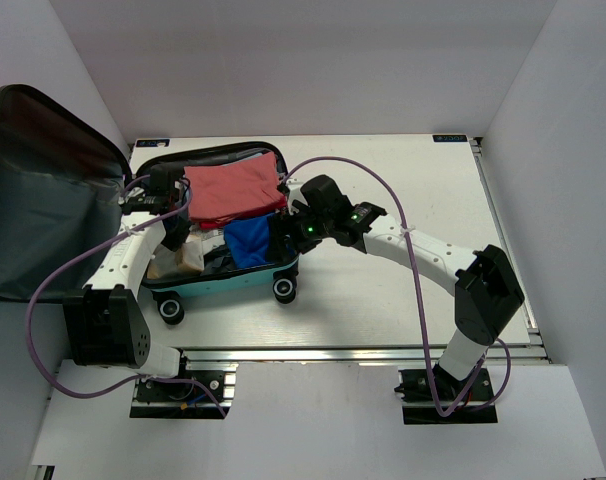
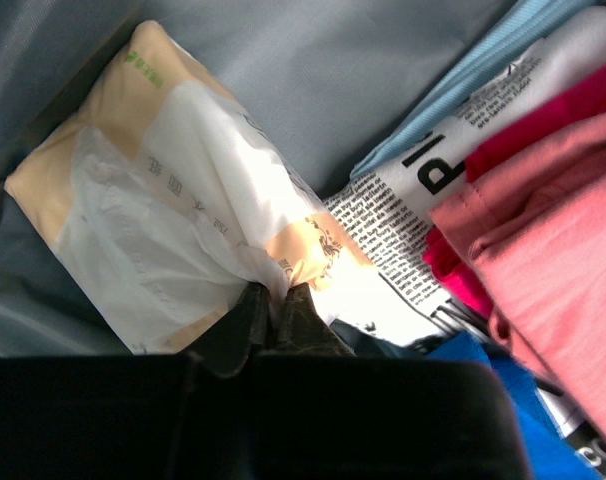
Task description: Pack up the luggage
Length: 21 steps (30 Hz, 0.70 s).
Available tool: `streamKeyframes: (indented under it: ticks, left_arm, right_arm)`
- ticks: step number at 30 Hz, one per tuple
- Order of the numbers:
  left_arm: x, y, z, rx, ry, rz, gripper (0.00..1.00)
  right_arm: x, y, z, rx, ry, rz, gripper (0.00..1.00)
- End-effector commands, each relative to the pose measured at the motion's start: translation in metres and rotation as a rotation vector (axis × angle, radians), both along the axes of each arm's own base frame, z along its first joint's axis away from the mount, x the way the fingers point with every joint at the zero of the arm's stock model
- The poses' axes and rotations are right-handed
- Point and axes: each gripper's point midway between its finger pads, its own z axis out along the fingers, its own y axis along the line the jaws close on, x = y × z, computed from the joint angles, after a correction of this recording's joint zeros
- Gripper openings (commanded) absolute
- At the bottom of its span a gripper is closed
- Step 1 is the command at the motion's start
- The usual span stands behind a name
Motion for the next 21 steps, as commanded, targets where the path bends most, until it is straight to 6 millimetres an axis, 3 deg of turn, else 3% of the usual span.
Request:
streamKeyframes:
  ticks: [1,6,11,14,18,21]
  left_arm:
    - [-0.019,0.009,0.000,0.047,0.041,-0.041,0.00]
    - [-0.026,0.023,0.029,0.137,-0.029,-0.052,0.00]
    - [-0.042,0.057,0.079,0.324,-0.087,0.026,0.00]
    - [-0.045,0.062,0.083,0.363,-0.053,0.010,0.00]
    - [-0.030,0.046,0.076,0.315,-0.086,-0.086,0.00]
    - [-0.033,0.046,0.071,0.315,-0.061,-0.105,0.00]
  right_arm:
    - [-0.001,-0.003,0.014,0.028,-0.026,-0.002,0.89]
    - [-0.001,-0.002,0.012,0.029,-0.022,-0.001,0.89]
    - [-0.001,-0.002,0.008,0.023,-0.017,0.000,0.89]
    - [0.000,-0.001,0.008,0.022,-0.015,0.000,0.89]
    - [0.001,0.000,0.007,0.019,-0.013,-0.001,0.89]
    - [0.001,-0.001,0.007,0.012,-0.015,0.000,0.89]
